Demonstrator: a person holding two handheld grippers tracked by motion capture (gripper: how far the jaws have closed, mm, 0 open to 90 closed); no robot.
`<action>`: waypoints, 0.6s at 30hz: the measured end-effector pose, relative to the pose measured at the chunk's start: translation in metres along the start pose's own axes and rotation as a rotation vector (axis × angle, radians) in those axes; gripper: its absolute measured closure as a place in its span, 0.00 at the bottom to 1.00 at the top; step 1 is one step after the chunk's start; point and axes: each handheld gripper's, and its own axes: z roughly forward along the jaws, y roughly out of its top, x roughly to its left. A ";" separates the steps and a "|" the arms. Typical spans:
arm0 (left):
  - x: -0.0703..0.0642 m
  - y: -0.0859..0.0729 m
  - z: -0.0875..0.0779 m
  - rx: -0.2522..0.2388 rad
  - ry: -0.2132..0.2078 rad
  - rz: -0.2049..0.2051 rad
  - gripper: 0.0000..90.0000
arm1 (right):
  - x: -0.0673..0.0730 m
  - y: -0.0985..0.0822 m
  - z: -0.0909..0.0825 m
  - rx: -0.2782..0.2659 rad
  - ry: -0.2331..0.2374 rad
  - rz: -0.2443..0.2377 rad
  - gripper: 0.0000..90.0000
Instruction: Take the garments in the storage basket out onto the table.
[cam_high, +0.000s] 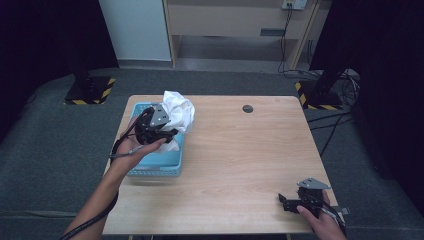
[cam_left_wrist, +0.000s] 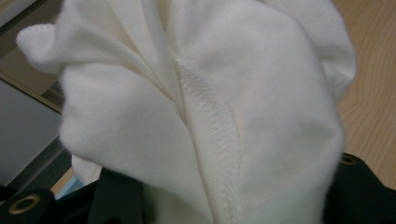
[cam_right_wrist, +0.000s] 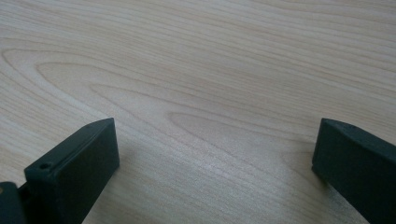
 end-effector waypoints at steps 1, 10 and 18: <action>-0.001 0.001 0.000 -0.002 -0.002 0.003 0.50 | 0.000 0.000 0.000 0.000 0.000 0.000 0.01; -0.015 0.014 -0.003 -0.015 -0.012 0.052 0.50 | 0.000 0.000 0.000 0.000 0.000 -0.001 0.01; -0.024 0.016 -0.003 -0.026 -0.032 0.058 0.50 | 0.000 0.000 0.000 0.000 0.000 -0.001 0.01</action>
